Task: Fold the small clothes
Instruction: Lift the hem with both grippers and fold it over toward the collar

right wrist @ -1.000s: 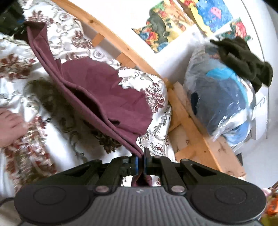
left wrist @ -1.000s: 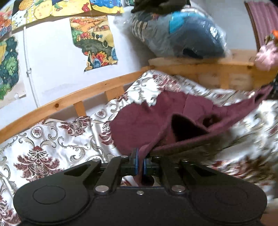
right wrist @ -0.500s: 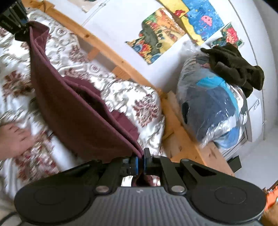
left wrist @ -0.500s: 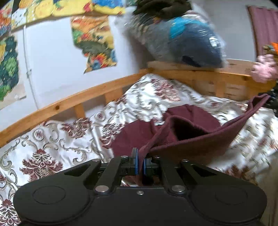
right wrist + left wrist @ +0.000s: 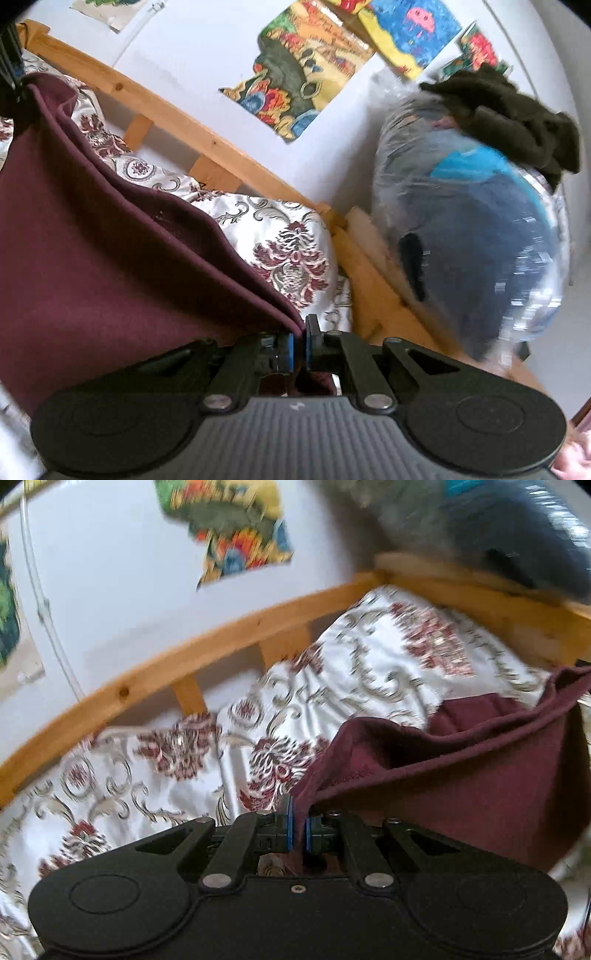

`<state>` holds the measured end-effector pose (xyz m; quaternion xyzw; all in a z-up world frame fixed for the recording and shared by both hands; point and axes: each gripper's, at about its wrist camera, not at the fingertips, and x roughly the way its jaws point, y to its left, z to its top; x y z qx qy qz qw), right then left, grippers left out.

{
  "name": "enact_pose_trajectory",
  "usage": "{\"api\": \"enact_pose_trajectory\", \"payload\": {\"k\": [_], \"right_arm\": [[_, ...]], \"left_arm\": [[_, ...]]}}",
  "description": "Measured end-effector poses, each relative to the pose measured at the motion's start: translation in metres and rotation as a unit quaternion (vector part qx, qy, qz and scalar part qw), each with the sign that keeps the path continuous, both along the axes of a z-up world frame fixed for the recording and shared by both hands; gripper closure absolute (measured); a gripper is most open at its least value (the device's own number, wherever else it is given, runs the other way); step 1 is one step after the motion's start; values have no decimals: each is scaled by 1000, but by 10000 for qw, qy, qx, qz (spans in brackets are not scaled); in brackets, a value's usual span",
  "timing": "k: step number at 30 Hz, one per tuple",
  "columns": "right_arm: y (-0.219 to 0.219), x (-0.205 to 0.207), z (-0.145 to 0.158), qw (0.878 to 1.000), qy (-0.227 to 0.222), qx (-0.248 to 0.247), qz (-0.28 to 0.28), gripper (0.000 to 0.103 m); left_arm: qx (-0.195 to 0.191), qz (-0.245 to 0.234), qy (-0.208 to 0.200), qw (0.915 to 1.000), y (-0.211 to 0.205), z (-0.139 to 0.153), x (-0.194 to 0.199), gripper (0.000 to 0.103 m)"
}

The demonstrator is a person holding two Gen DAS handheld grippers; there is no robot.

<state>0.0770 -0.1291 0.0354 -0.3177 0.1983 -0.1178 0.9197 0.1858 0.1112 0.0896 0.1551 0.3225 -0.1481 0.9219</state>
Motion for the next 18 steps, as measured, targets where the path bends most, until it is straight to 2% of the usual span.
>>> {"api": "enact_pose_trajectory", "payload": {"k": [5,11,14,17,18], "right_arm": [[-14,44,-28,9997,151,170,63,96],[-28,68,-63,9970,336,701,-19,95],[-32,74,-73,9963,366,775,7,84],[-38,76,-75,9945,294,1003,-48,66],[-41,77,-74,9933,279,1118,-77,56]], "left_arm": [[30,460,538,9975,-7,-42,60,97],[138,483,720,9961,-16,-72,74,96],[42,530,822,9952,-12,-80,80,96],[-57,667,988,9929,-7,-86,90,96],[-82,713,1040,9920,-6,-88,93,95]]}}
